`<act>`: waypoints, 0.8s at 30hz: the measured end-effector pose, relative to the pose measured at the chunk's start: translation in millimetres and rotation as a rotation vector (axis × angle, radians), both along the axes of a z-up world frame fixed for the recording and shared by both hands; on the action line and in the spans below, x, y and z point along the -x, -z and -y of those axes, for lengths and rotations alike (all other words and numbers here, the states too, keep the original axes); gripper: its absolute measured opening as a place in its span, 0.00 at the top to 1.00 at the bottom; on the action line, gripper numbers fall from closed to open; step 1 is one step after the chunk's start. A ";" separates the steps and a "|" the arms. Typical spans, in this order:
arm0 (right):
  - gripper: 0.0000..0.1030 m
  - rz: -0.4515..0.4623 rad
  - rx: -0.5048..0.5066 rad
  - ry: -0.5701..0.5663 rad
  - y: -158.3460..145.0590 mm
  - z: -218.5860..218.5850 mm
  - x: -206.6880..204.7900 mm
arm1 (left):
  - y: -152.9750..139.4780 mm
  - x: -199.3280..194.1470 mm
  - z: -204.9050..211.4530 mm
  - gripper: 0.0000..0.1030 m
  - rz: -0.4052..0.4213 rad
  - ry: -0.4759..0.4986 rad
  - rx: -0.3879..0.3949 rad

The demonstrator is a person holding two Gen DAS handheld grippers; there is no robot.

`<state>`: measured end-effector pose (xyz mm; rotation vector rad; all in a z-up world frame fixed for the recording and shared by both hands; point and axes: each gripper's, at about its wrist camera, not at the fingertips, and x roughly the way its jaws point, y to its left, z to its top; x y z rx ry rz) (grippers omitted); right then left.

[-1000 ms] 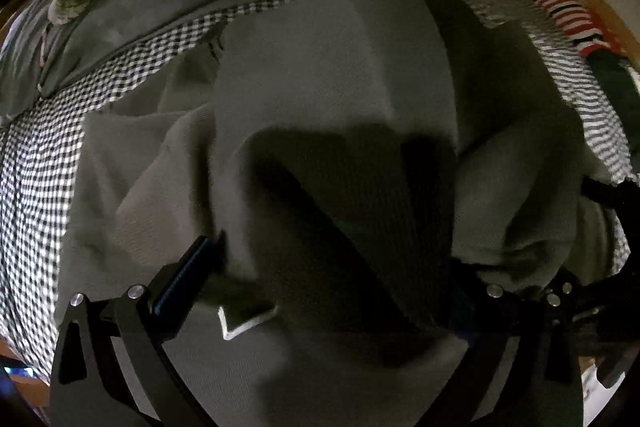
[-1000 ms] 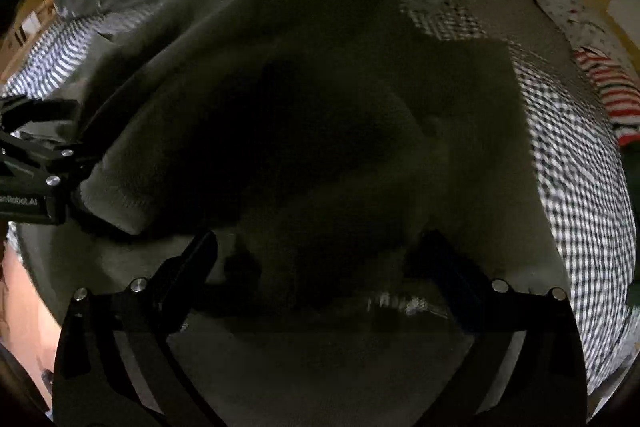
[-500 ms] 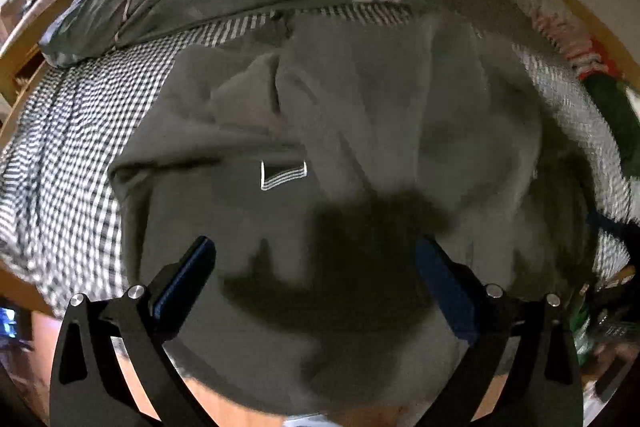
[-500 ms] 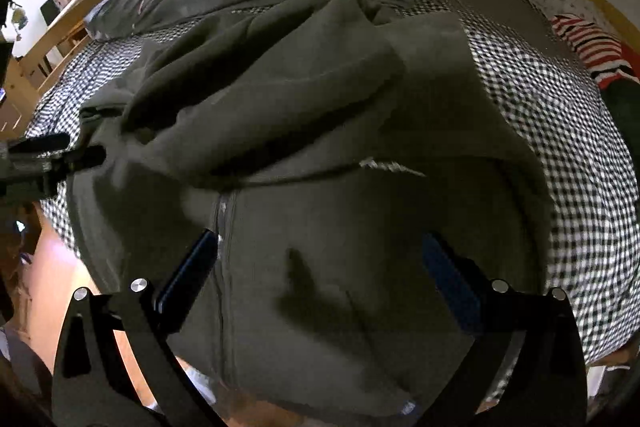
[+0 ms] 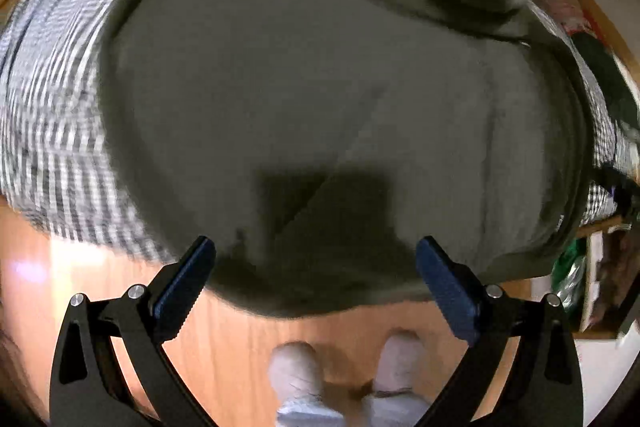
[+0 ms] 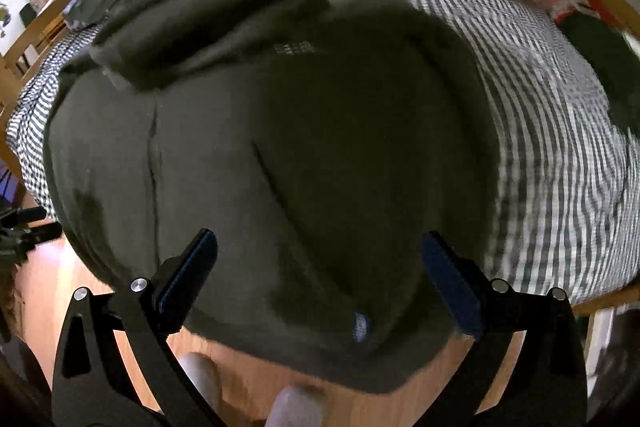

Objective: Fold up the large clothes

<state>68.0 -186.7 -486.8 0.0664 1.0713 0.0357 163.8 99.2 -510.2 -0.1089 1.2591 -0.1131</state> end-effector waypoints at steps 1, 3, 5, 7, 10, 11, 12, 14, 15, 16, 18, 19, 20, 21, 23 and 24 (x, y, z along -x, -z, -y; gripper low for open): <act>0.02 -0.016 0.005 0.009 5.6 3.0 8.1 | 3.4 6.7 -7.7 0.05 -0.004 -0.025 0.014; 0.02 -0.038 0.013 0.015 13.9 7.7 21.0 | 14.8 19.5 -31.4 0.04 -0.020 -0.083 0.028; 0.02 -0.058 0.002 0.023 22.7 13.0 34.1 | 24.9 30.5 -47.3 0.05 -0.018 -0.103 0.038; 0.02 -0.091 -0.003 0.036 34.4 19.4 44.3 | 36.3 37.5 -57.7 0.05 0.001 -0.111 0.045; 0.02 -0.130 -0.053 0.052 53.0 29.0 57.4 | 60.1 50.1 -64.4 0.05 0.033 -0.076 0.068; 0.02 -0.140 -0.083 0.059 59.8 32.2 61.0 | 70.1 53.0 -65.1 0.05 0.028 -0.064 0.079; 0.02 -0.151 -0.122 0.067 66.6 35.5 63.8 | 76.1 47.3 -70.0 0.05 0.024 -0.055 0.099; 0.02 -0.168 -0.232 0.092 84.7 42.9 69.3 | 95.7 47.7 -72.0 0.05 0.015 -0.041 0.169; 0.02 -0.169 -0.281 0.099 91.3 45.9 70.3 | 107.6 47.8 -73.1 0.05 0.022 -0.034 0.224; 0.02 -0.170 -0.331 0.118 101.1 50.6 71.6 | 116.3 47.7 -75.1 0.05 0.032 -0.034 0.286; 0.02 -0.166 -0.386 0.136 115.3 58.3 71.7 | 139.5 47.1 -80.5 0.05 0.040 -0.070 0.407; 0.02 -0.156 -0.417 0.145 123.4 62.6 71.9 | 151.2 45.4 -85.1 0.05 0.035 -0.096 0.462; 0.02 -0.157 -0.433 0.157 130.7 66.1 72.0 | 166.1 42.8 -90.1 0.05 0.018 -0.135 0.486; 0.02 -0.159 -0.450 0.163 136.0 68.0 73.1 | 177.0 41.4 -94.8 0.05 0.010 -0.162 0.505; 0.02 -0.153 -0.488 0.163 146.9 72.2 72.8 | 189.7 37.2 -101.4 0.05 0.042 -0.178 0.559; 0.02 -0.152 -0.498 0.159 149.2 72.7 72.1 | 191.0 36.0 -101.2 0.05 0.063 -0.160 0.567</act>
